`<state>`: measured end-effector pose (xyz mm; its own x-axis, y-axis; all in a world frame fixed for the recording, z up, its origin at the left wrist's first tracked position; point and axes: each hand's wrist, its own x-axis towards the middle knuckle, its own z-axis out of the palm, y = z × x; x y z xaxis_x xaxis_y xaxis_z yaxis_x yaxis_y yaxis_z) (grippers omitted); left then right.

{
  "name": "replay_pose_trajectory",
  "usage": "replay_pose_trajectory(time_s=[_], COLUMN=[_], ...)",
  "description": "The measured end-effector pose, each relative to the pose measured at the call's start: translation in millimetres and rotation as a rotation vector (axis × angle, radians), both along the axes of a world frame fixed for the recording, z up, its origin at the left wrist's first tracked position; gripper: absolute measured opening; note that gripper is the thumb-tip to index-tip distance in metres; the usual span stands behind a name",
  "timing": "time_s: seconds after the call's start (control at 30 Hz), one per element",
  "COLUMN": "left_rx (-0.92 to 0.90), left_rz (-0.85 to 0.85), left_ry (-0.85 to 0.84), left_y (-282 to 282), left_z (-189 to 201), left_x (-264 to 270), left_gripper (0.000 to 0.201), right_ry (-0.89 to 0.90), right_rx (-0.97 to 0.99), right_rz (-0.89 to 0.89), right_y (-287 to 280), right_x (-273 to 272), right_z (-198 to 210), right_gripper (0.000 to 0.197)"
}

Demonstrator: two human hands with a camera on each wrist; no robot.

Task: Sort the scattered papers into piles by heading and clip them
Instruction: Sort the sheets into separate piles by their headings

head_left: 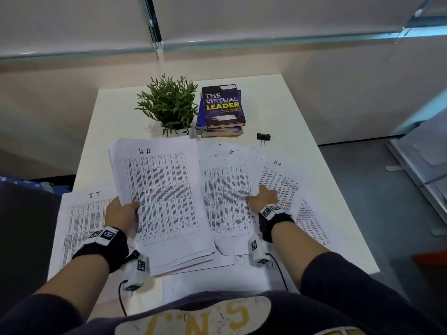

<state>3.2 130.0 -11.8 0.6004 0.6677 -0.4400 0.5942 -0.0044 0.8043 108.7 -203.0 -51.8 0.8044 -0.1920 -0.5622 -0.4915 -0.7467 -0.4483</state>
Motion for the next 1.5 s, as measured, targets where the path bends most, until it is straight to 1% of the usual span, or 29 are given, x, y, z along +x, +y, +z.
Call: replay_pose_trajectory(time_s=[0.03,0.07,0.1,0.17,0.2,0.33,0.4,0.47,0.53,0.57,0.63,0.67,0.7,0.8,0.87,0.93,0.97,1.07,1.1,1.2,1.27,1.33,1.43,1.5], left_rx=[0.000,0.001,0.003,0.010,0.014,0.023,0.029,0.034,0.035,0.037,0.037,0.035,0.030,0.022,0.010,-0.011,-0.018,-0.032,-0.030,-0.014,-0.020,-0.036,-0.067,-0.077], left_rz=[-0.003,-0.005,-0.009,-0.020,-0.030,-0.046,-0.050,-0.054,-0.053,-0.051,-0.058,-0.063,-0.066,-0.082,-0.092,-0.086,-0.082,-0.080,-0.088,-0.112,-0.116,-0.119,-0.143,-0.159], left_ry=[0.001,0.004,0.007,0.018,0.022,0.021,0.028,0.031,0.033,0.035,0.038,0.038,0.037,0.043,0.039,0.030,0.030,0.019,0.015,0.008,0.008,0.008,0.005,-0.011], left_y=[0,2,3,7,9,12,12,12,10,8,5,4,3,0,-2,-2,-3,-7,-9,-13,-15,-18,-25,-34], left_z=[0,-2,-2,-3,-4,-5,-7,-8,-9,-9,-9,-10,-10,-9,-8,-8,-7,-5,-4,-2,-2,-2,0,5], left_x=[0,0,0,0,-1,-4,-4,-4,-3,-3,-3,-2,-2,1,3,4,5,6,5,5,5,4,6,8], left_gripper=[0.012,0.012,0.013,0.014,0.015,0.012,0.014,0.015,0.013,0.013,0.014,0.015,0.016,0.014,0.014,0.015,0.014,0.011,0.010,0.008,0.009,0.010,0.014,0.015], right_ry=[0.012,0.019,0.018,-0.023,-0.036,-0.058,-0.073,-0.072,-0.072,-0.066,-0.079,-0.100,-0.142,-0.237,-0.299,-0.371,-0.395,-0.470,-0.480,-0.579,-0.680,-0.766,-0.835,-0.847], right_rx=[0.008,0.039,0.080,0.122,0.136,0.252,0.282,0.298,0.323,0.332,0.353,0.367,0.377,0.332,0.285,0.252,0.243,0.170,0.137,-0.021,-0.063,0.017,0.262,0.401], right_rz=[-0.016,-0.038,-0.063,-0.084,-0.097,-0.198,-0.242,-0.272,-0.282,-0.274,-0.273,-0.265,-0.253,-0.200,-0.197,-0.192,-0.176,-0.123,-0.103,-0.023,-0.005,-0.031,-0.099,-0.142], right_y=[3,5,6,4,3,-5,-9,-17,-26,-29,-36,-39,-41,-46,-50,-54,-56,-62,-64,-77,-89,-96,-100,-100], right_x=[2,4,5,8,8,7,4,3,4,5,6,6,6,10,12,14,16,22,24,30,34,35,34,33], right_z=[-4,-4,-4,-7,-7,-9,-5,-2,1,4,8,10,13,21,29,37,43,64,72,99,120,144,174,186], right_gripper=[0.069,0.066,0.055,0.025,0.019,0.010,0.019,0.016,0.021,0.028,0.047,0.053,0.054,0.046,0.036,0.041,0.039,0.021,0.018,0.024,0.027,0.027,0.015,0.019])
